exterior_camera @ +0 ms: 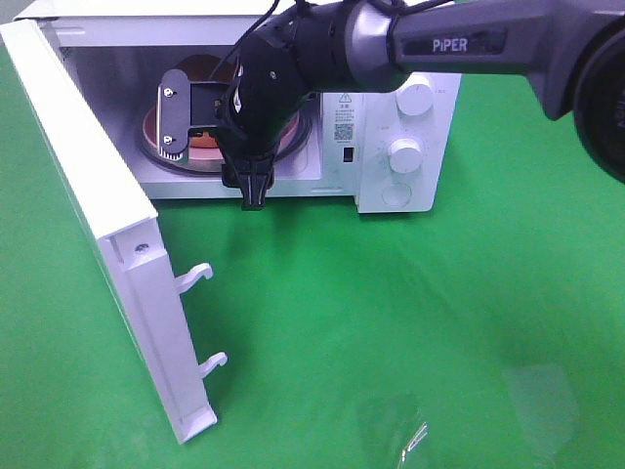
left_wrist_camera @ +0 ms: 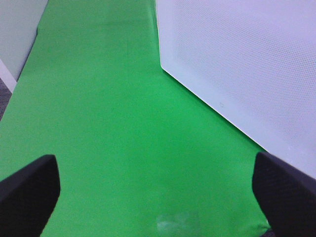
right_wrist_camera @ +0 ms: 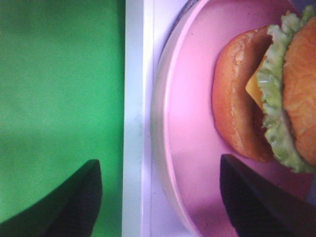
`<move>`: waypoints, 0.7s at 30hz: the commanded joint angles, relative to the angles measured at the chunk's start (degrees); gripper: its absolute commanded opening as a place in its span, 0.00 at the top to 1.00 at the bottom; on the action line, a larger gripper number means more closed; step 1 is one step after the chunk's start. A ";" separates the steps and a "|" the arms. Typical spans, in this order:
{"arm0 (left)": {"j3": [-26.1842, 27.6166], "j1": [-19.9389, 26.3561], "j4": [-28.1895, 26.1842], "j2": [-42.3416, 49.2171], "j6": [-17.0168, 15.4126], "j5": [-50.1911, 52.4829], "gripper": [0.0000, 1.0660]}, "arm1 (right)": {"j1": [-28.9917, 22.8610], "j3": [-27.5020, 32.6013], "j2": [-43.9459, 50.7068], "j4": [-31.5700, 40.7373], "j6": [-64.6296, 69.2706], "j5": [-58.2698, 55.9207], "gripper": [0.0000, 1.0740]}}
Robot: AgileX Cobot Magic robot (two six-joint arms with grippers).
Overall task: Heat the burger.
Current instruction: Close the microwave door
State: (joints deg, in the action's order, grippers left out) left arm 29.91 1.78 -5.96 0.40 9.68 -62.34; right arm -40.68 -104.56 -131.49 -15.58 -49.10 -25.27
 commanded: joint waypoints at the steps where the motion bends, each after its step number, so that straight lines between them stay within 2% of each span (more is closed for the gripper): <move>1: -0.17 -0.23 -0.06 0.92 0.00 0.92 0.08 | 0.06 3.27 2.52 -0.80 0.57 1.72 0.37; 13: -0.17 -0.23 -0.06 0.92 0.00 0.92 0.08 | 0.06 13.12 8.94 -1.89 0.86 3.50 0.37; 21: -0.17 -0.23 -0.06 0.92 0.00 0.92 0.08 | 0.06 21.26 15.87 -1.89 10.89 3.09 0.37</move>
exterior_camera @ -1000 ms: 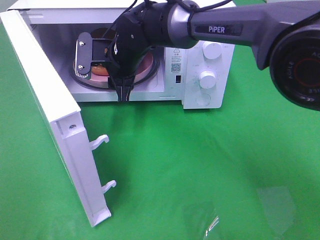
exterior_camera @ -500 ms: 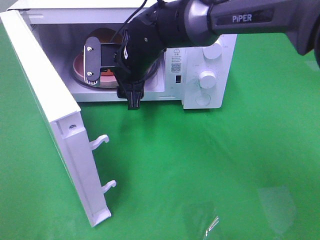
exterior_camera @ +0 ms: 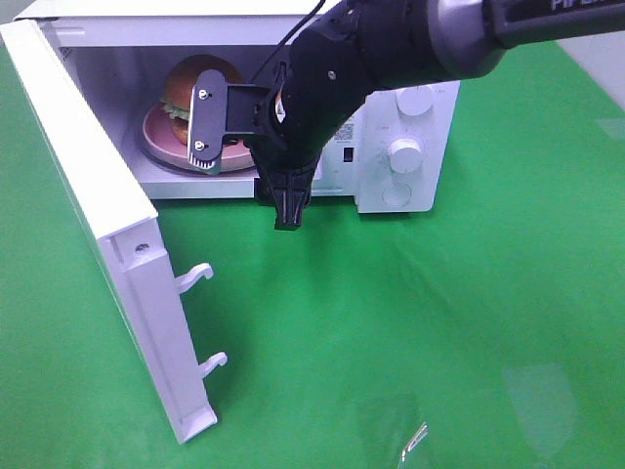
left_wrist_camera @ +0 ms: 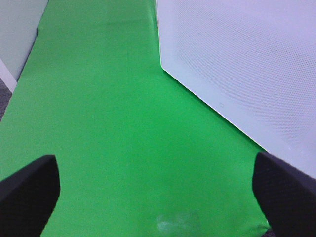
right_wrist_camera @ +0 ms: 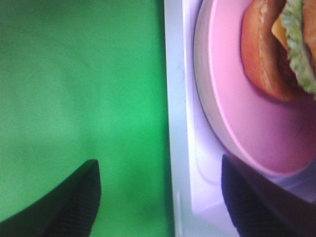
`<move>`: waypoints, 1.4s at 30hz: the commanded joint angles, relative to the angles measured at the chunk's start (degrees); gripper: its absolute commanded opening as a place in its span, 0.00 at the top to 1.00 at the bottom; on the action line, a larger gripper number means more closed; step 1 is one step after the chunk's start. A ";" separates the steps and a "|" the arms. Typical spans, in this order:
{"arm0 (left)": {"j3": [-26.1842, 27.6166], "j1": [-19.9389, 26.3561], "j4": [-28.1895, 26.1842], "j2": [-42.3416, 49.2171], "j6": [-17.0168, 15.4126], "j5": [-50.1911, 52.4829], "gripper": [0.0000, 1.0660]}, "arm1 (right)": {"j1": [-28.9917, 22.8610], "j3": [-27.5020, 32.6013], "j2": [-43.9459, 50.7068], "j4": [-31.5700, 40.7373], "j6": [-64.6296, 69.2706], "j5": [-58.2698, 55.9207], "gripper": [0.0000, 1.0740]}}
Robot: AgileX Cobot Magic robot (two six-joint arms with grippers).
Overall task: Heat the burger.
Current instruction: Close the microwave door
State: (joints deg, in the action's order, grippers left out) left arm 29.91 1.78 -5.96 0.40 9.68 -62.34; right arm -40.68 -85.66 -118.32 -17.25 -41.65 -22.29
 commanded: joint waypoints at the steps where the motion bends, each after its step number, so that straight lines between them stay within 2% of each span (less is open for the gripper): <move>1: -0.17 -0.23 -0.06 0.92 0.00 0.92 0.08 | 0.06 2.35 2.69 -0.23 3.44 0.11 0.37; 9: -0.17 -0.23 -0.06 0.92 0.00 0.92 0.08 | 0.06 9.11 8.54 -0.23 9.57 -1.38 0.37; 11: -0.17 -0.23 -0.06 0.92 0.00 0.92 0.08 | 0.06 12.89 12.55 -0.06 14.04 -2.52 0.37; 16: -0.17 -0.23 -0.06 0.92 0.00 0.92 0.08 | 0.06 16.21 16.67 -0.06 18.45 -3.04 0.37; 17: -0.17 -0.23 -0.06 0.92 0.00 0.92 0.08 | 0.06 17.93 19.08 0.11 22.63 -3.04 0.37; 21: -0.17 -0.23 -0.06 0.92 0.00 0.92 0.08 | 0.06 19.88 22.35 1.15 28.93 -4.64 0.36; 26: -0.17 -0.23 -0.06 0.92 0.00 0.92 0.08 | 0.06 23.61 28.53 1.15 36.38 -10.26 0.25; 28: -0.17 -0.23 -0.06 0.92 0.00 0.92 0.08 | 0.06 24.98 30.60 1.38 37.99 -11.63 0.24; 35: -0.17 -0.23 -0.06 0.92 0.00 0.92 0.08 | 0.06 29.56 38.04 1.49 42.40 -17.36 0.26; 42: -0.17 -0.23 -0.06 0.92 0.00 0.92 0.08 | 0.06 30.48 43.72 1.49 44.81 -24.18 0.28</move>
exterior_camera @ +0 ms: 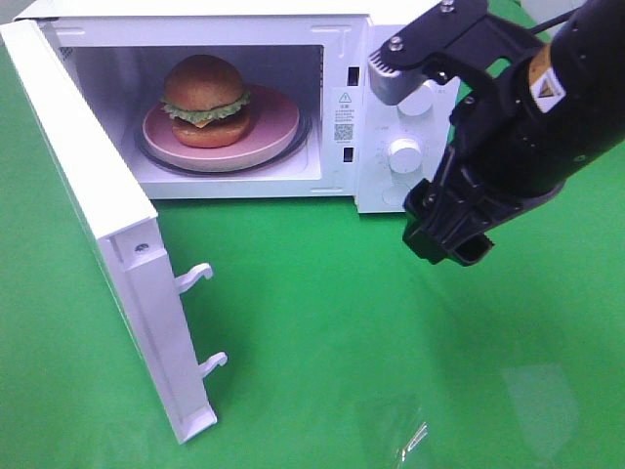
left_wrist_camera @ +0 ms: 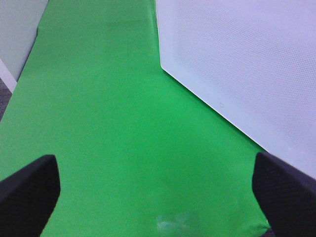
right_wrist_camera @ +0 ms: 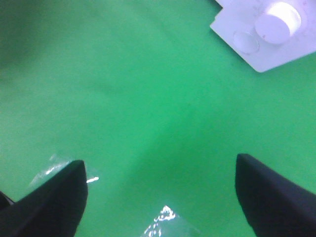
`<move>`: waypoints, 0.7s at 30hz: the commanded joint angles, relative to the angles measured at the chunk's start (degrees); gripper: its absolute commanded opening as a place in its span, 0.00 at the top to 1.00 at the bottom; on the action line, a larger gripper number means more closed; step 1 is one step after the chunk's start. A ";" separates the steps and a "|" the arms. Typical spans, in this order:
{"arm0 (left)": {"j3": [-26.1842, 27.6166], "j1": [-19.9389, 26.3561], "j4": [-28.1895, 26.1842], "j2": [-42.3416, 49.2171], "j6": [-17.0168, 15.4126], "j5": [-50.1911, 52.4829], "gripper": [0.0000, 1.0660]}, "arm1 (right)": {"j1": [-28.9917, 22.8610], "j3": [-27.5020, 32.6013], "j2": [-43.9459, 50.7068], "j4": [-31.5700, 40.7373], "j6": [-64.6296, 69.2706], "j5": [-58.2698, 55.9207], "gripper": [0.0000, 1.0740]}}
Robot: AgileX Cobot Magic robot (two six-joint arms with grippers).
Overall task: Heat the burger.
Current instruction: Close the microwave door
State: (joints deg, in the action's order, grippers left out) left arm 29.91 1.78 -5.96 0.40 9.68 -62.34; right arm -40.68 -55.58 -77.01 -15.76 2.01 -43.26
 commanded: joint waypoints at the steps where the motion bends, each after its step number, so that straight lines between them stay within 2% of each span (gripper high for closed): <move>1: -0.17 -0.23 -0.06 0.92 0.00 0.92 0.08 | 0.06 0.40 4.24 0.00 1.20 -4.76 0.29; 16: -0.17 -0.23 -0.06 0.92 0.00 0.92 0.08 | 0.06 0.52 12.55 0.00 3.15 -15.53 0.29; 21: -0.17 -0.23 -0.06 0.92 0.00 0.92 0.08 | 0.06 5.27 17.48 0.00 4.01 -15.99 0.29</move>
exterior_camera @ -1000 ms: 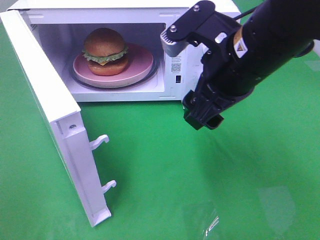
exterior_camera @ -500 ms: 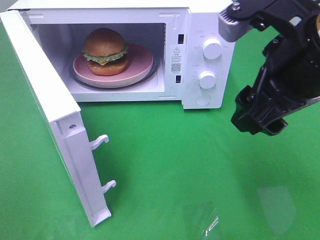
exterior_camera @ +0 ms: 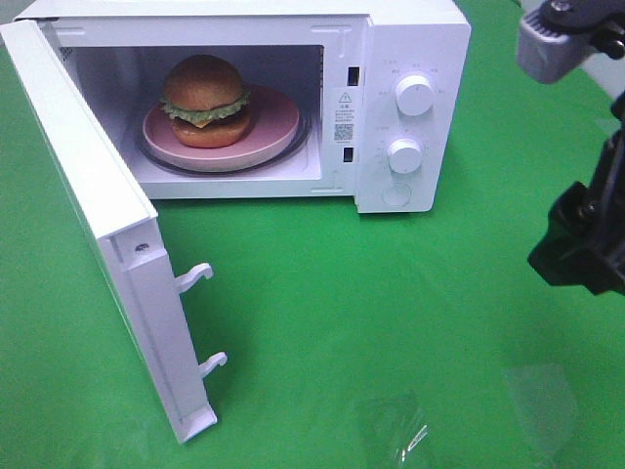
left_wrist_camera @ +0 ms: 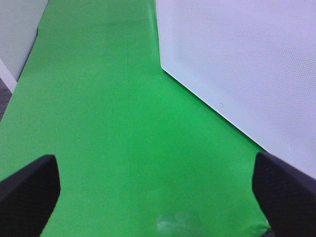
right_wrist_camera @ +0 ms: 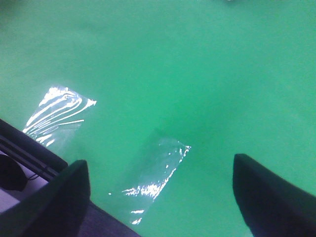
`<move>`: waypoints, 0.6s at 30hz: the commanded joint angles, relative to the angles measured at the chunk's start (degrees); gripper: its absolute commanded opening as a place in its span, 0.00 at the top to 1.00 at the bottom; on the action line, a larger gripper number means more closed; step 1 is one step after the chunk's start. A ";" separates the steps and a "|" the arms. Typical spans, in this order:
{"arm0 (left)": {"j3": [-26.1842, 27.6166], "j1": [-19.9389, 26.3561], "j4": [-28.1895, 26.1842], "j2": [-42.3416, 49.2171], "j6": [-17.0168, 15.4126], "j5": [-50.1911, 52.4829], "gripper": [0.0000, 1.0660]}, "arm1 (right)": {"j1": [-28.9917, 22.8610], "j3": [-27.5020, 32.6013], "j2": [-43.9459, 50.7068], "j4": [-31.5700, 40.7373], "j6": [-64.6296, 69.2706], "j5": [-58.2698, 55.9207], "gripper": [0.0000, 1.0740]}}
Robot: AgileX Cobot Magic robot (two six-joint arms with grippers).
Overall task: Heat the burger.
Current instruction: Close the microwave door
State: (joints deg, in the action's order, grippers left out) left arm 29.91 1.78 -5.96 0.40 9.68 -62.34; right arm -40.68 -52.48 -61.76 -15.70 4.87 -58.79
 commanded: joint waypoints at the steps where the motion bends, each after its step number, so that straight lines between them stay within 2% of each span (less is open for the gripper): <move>1: -0.17 -0.23 -0.06 0.92 0.00 0.92 0.08 | 0.06 3.38 3.38 -0.11 1.26 -0.34 0.29; 6: -0.17 -0.23 -0.06 0.92 0.00 0.92 0.08 | 0.23 7.68 7.56 -0.34 3.21 -0.34 0.29; 8: -0.17 -0.23 -0.06 0.92 0.00 0.92 0.08 | 5.16 10.60 10.83 -0.40 5.84 -0.11 0.29; 11: -0.17 -0.23 -0.06 0.92 0.00 0.92 0.08 | 7.16 11.29 11.86 -0.29 5.79 -0.11 0.29; 12: -0.17 -0.23 -0.06 0.92 0.00 0.92 0.08 | 12.03 13.12 15.41 -0.29 6.13 -0.11 0.29; 15: -0.17 -0.23 -0.06 0.92 0.00 0.92 0.08 | 13.69 13.69 16.84 -0.29 6.76 -0.11 0.29; 16: -0.17 -0.23 -0.06 0.92 0.00 0.92 0.08 | 16.79 14.78 19.60 -0.29 8.25 -0.11 0.29; 17: -0.17 -0.23 -0.06 0.92 0.00 0.92 0.08 | 16.79 14.78 19.60 -0.29 8.25 -0.11 0.29; 18: -0.17 -0.23 -0.06 0.92 0.00 0.92 0.08 | 19.19 16.04 22.35 -0.23 8.94 -0.11 0.29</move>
State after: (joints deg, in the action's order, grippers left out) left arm 29.91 1.78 -5.96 0.40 9.68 -62.34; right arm -22.06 -36.73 -39.76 -15.64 12.95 -58.84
